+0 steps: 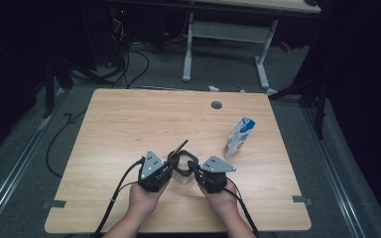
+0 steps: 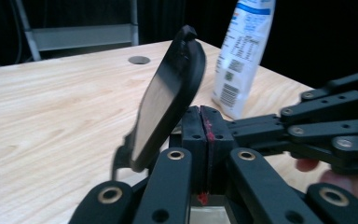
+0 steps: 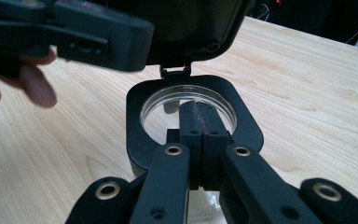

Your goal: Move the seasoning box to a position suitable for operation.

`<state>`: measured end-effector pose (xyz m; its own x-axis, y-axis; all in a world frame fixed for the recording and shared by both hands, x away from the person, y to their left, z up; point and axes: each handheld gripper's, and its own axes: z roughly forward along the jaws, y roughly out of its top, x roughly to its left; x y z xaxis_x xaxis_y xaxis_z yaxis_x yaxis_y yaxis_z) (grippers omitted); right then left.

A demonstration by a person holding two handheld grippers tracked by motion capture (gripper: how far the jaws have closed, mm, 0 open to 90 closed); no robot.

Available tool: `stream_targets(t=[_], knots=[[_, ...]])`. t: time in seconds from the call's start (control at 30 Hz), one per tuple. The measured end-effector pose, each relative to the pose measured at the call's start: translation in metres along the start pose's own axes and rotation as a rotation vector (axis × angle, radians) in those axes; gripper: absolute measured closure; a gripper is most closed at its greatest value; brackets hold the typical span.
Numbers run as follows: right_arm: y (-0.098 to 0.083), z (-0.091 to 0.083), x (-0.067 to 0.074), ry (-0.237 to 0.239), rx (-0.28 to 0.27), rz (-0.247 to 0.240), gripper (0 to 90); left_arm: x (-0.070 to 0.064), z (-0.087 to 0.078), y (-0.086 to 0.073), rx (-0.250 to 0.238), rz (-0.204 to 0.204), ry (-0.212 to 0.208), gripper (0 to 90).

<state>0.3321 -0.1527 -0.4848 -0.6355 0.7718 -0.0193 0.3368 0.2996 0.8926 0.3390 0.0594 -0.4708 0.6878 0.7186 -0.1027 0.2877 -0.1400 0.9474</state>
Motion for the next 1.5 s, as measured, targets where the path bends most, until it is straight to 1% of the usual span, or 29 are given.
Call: stream_targets(t=[0.13,0.27,0.53,0.8,0.9,0.93,1.0,1.07,1.1,1.17,1.23,1.27,1.33,1.4,1.43,1.5], knots=[[-0.001,0.0,0.0,0.004,-0.005,0.0,90.0,0.007,0.001,0.002,-0.003,-0.007,0.023,89.1],[-0.001,-0.001,0.0,0.007,-0.004,0.006,90.0,0.013,0.001,0.002,-0.001,-0.006,0.046,89.1],[-0.002,-0.002,0.0,0.018,-0.007,0.01,90.0,0.019,0.004,0.003,0.005,-0.014,0.058,89.5],[-0.003,-0.003,0.002,0.023,-0.01,0.0,90.0,0.02,0.006,0.003,0.007,-0.006,0.061,89.8],[-0.003,-0.004,0.002,0.023,-0.016,0.0,90.0,0.02,0.004,0.004,0.011,0.001,0.068,89.8],[-0.003,-0.004,0.002,0.024,-0.016,-0.001,90.0,0.02,0.004,0.004,0.013,0.003,0.081,89.8],[-0.004,-0.005,0.002,0.019,-0.014,-0.003,90.0,0.023,0.004,0.003,0.012,-0.017,0.061,89.9],[-0.004,-0.006,0.001,0.022,-0.016,0.0,90.0,0.02,0.003,0.003,0.014,0.007,0.076,89.3],[-0.004,-0.006,0.001,0.02,-0.015,-0.001,90.0,0.019,0.002,0.003,0.01,0.007,0.072,88.2],[-0.004,-0.006,0.002,0.017,-0.012,0.003,89.9,0.018,-0.002,0.004,0.004,-0.008,0.054,86.7],[-0.003,-0.009,0.002,0.013,-0.016,0.005,88.6,0.016,-0.011,0.004,-0.007,0.006,0.052,84.9],[-0.003,-0.011,0.002,0.011,-0.027,0.003,87.6,0.016,-0.015,0.003,-0.011,0.012,0.04,84.0],[-0.002,-0.019,0.001,0.001,-0.042,0.005,86.3,0.017,-0.025,0.0,-0.003,0.028,0.036,81.3],[-0.004,-0.028,-0.002,-0.017,-0.06,0.008,85.3,0.022,-0.039,-0.007,0.003,0.04,0.046,79.2],[-0.007,-0.035,-0.006,-0.03,-0.066,0.017,84.6,0.024,-0.043,-0.01,0.006,0.041,0.048,77.7],[-0.011,-0.042,-0.009,-0.046,-0.071,0.024,84.1,0.03,-0.053,-0.016,0.019,0.039,0.054,75.3]])
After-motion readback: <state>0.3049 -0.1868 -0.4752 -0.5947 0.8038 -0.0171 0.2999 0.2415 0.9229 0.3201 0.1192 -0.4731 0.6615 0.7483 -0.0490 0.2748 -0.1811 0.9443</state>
